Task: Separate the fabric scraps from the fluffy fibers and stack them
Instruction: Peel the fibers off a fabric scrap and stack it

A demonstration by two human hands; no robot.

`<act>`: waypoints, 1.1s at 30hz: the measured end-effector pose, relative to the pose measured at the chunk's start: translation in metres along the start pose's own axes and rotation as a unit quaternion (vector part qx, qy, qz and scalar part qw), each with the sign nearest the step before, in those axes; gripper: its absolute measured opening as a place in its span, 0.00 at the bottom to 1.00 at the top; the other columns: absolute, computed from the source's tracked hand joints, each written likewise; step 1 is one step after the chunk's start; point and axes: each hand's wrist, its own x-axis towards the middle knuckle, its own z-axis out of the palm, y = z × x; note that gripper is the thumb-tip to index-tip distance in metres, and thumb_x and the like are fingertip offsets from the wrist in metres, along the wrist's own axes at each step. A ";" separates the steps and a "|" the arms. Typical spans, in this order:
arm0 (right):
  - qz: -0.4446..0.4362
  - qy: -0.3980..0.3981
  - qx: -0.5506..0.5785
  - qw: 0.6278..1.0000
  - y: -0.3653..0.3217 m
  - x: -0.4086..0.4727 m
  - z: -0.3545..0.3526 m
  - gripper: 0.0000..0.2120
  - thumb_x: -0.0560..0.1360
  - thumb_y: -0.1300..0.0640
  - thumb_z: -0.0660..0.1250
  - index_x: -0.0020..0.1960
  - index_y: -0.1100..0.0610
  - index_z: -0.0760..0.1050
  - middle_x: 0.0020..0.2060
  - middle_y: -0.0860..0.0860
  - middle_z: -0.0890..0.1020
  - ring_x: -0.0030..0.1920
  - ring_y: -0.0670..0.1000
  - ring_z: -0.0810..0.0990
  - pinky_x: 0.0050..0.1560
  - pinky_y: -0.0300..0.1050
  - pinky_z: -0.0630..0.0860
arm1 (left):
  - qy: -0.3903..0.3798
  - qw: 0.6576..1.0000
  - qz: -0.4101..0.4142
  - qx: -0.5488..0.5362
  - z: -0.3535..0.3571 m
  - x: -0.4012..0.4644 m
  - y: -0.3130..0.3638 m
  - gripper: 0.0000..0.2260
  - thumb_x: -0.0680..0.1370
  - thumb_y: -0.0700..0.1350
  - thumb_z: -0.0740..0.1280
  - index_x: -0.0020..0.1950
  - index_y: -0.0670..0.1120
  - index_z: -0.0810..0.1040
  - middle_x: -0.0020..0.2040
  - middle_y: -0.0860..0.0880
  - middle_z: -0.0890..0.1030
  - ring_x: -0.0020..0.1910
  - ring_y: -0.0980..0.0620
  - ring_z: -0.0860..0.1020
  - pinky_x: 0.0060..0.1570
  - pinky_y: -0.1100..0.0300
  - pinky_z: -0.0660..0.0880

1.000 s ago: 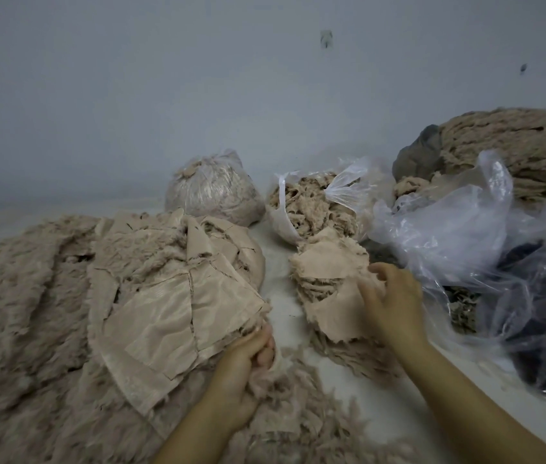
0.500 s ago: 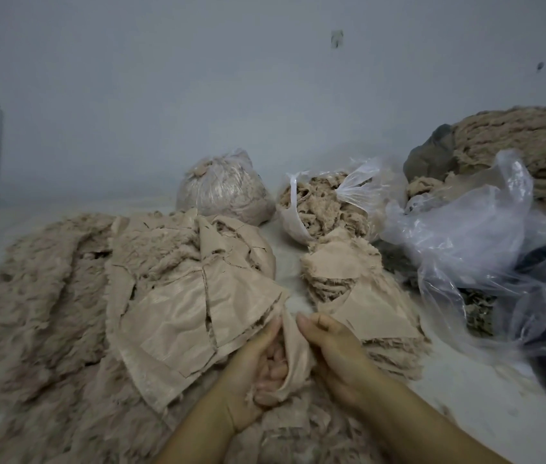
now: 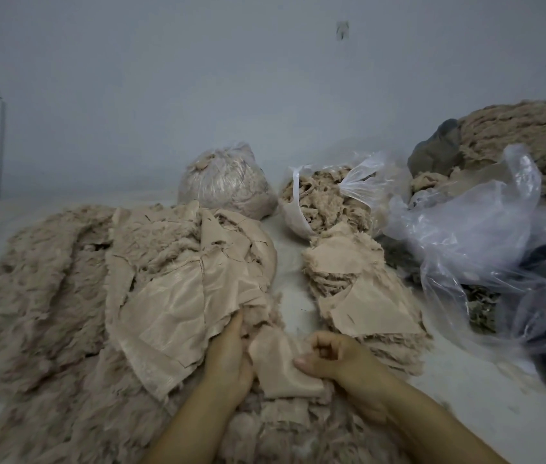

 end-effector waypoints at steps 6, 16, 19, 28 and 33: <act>-0.088 0.071 -0.025 0.993 0.006 0.004 0.001 0.11 0.67 0.61 0.75 0.40 0.59 0.72 0.34 0.53 0.76 0.37 0.49 0.73 0.37 0.41 0.70 | -0.119 0.982 -0.053 0.133 0.008 -0.016 -0.015 0.19 0.70 0.42 0.70 0.57 0.32 0.77 0.56 0.32 0.79 0.54 0.38 0.79 0.54 0.48 0.77; -0.125 0.210 0.039 0.969 0.004 0.006 0.001 0.20 0.66 0.66 0.76 0.54 0.54 0.75 0.53 0.55 0.79 0.51 0.53 0.79 0.53 0.47 0.78 | -0.186 0.968 -0.072 0.154 -0.004 -0.007 -0.011 0.12 0.70 0.40 0.66 0.49 0.36 0.84 0.49 0.37 0.83 0.47 0.42 0.82 0.50 0.50 0.78; -0.114 0.179 -0.075 0.974 0.005 0.002 0.008 0.22 0.64 0.65 0.78 0.52 0.52 0.73 0.48 0.53 0.78 0.43 0.44 0.78 0.43 0.37 0.77 | -0.199 0.959 -0.034 0.198 0.001 -0.013 -0.016 0.14 0.74 0.47 0.68 0.48 0.36 0.83 0.48 0.37 0.83 0.46 0.43 0.82 0.48 0.53 0.78; -0.037 0.137 -0.001 0.990 0.006 0.002 0.013 0.07 0.72 0.62 0.73 0.38 0.60 0.76 0.27 0.51 0.79 0.25 0.46 0.76 0.25 0.36 0.71 | -0.040 0.972 0.086 0.214 0.006 -0.009 -0.018 0.09 0.78 0.42 0.65 0.42 0.37 0.79 0.40 0.37 0.82 0.38 0.43 0.80 0.43 0.50 0.77; -0.057 0.181 0.025 0.982 0.005 0.002 0.013 0.05 0.72 0.63 0.72 0.42 0.64 0.77 0.33 0.56 0.81 0.31 0.50 0.78 0.30 0.40 0.74 | 0.017 0.992 0.103 0.076 0.003 -0.002 -0.011 0.11 0.79 0.41 0.64 0.37 0.39 0.77 0.25 0.48 0.77 0.21 0.54 0.74 0.22 0.65 0.71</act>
